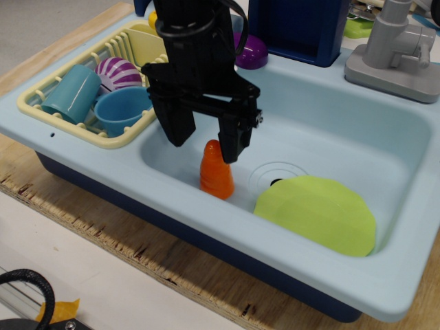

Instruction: Put carrot on plate

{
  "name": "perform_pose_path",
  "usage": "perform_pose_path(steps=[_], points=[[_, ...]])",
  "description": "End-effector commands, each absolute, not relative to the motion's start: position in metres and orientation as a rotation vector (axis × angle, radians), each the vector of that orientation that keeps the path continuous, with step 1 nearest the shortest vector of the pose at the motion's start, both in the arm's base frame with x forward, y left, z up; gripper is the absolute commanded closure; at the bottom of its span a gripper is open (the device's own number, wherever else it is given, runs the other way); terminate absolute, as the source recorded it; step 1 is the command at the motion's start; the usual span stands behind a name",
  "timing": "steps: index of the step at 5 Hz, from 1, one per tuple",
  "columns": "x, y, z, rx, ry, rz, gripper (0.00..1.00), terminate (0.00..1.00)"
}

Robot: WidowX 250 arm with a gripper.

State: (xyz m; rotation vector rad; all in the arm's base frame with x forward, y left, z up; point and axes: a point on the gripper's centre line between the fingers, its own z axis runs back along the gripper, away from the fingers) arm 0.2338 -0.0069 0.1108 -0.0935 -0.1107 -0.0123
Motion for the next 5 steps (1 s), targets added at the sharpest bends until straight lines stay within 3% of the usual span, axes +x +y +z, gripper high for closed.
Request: perform_pose_path(steps=[1,3,4,5], points=[[0.236,0.000,0.102,-0.111,-0.125,-0.005,0.00,0.00],[0.232,-0.001,0.091,-0.128,-0.123,0.006,0.00,0.00],[0.233,-0.003,0.088,-0.133,-0.100,0.031,1.00,0.00],[0.236,-0.004,0.087,-0.132,-0.092,0.044,1.00,0.00]])
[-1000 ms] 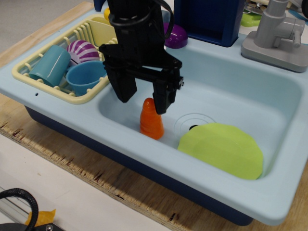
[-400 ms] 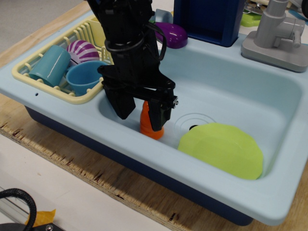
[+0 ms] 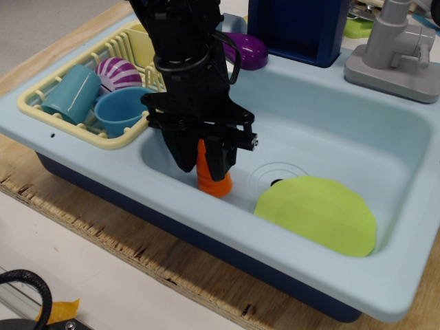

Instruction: Put carrot on plate

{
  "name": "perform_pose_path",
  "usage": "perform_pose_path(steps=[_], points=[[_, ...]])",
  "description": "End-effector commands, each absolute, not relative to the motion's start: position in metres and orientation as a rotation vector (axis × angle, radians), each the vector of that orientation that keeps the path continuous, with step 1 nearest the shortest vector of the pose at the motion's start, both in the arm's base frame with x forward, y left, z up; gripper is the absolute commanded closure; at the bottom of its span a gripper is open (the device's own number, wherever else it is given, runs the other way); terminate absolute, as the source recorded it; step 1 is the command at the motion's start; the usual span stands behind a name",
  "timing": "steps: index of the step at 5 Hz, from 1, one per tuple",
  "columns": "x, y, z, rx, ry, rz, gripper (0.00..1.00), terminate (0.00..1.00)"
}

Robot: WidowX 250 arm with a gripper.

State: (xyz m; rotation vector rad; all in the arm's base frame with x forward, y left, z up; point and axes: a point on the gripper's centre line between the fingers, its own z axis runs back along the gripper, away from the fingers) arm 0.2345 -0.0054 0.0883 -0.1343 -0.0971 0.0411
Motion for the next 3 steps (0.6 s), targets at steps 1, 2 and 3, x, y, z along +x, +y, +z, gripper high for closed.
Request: perform_pose_path(steps=[1,2,3], points=[[0.234,-0.007,0.093,-0.120,-0.098,0.063,1.00,0.00],[0.233,-0.011,0.112,-0.090,-0.143,0.062,1.00,0.00],[0.246,-0.025,0.138,-0.081,-0.180,0.036,1.00,0.00]])
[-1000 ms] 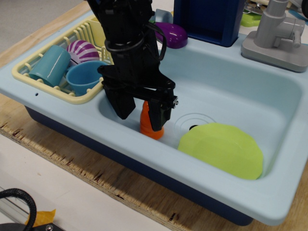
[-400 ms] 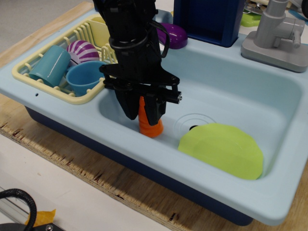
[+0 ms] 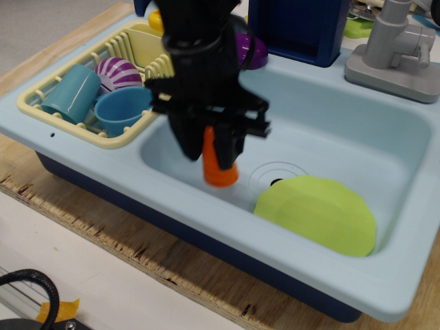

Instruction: Put carrot on plate

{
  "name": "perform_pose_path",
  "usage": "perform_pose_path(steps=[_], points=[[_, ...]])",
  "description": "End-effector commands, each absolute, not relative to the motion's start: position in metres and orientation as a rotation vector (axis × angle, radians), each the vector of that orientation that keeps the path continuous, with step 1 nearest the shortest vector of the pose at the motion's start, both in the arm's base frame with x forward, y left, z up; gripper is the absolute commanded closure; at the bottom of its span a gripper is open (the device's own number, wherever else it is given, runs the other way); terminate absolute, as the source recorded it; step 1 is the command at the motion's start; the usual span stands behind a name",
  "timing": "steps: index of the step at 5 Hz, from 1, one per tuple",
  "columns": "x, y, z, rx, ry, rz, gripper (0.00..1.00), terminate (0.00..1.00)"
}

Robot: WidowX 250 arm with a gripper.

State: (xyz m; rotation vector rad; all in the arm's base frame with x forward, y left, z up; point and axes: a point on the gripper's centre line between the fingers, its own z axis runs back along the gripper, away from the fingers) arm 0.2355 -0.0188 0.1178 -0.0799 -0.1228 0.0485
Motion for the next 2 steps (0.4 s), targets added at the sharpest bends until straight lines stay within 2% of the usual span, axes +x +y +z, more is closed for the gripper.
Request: perform_pose_path(steps=[1,2], points=[[0.256,-0.040,0.151,-0.082,-0.229,-0.007,1.00,0.00],[0.268,-0.051,0.148,-0.129,-0.256,-0.078,1.00,0.00]])
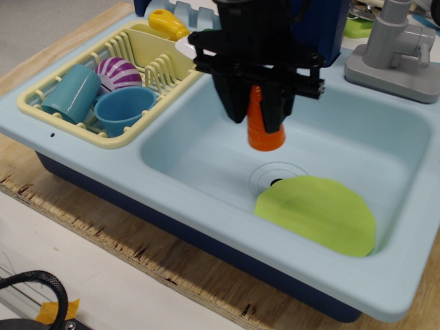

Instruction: Put carrot on plate

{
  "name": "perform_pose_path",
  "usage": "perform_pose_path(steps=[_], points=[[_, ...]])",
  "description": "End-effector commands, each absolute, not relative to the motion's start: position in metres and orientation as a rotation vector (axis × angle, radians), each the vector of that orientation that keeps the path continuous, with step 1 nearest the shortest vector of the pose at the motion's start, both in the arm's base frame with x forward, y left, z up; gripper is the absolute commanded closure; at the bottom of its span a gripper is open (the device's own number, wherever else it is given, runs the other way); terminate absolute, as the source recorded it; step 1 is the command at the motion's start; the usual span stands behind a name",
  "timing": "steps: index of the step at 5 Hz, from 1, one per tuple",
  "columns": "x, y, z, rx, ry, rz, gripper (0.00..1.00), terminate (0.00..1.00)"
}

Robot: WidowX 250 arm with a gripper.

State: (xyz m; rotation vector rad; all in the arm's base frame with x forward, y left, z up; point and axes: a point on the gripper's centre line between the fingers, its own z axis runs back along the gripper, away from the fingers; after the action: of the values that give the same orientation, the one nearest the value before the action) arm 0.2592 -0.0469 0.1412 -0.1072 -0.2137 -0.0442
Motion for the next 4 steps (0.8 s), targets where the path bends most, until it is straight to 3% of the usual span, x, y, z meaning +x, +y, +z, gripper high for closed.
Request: perform_pose_path(steps=[1,2,3,4], points=[[0.263,-0.069,0.143,-0.160,-0.233,-0.075,1.00,0.00],[0.245,-0.087,0.140,-0.173,-0.261,-0.044,1.00,0.00],[0.240,-0.104,0.144,-0.185,-0.208,-0.045,1.00,0.00],[0.228,-0.106,0.131,-0.201,-0.214,-0.031,1.00,0.00]])
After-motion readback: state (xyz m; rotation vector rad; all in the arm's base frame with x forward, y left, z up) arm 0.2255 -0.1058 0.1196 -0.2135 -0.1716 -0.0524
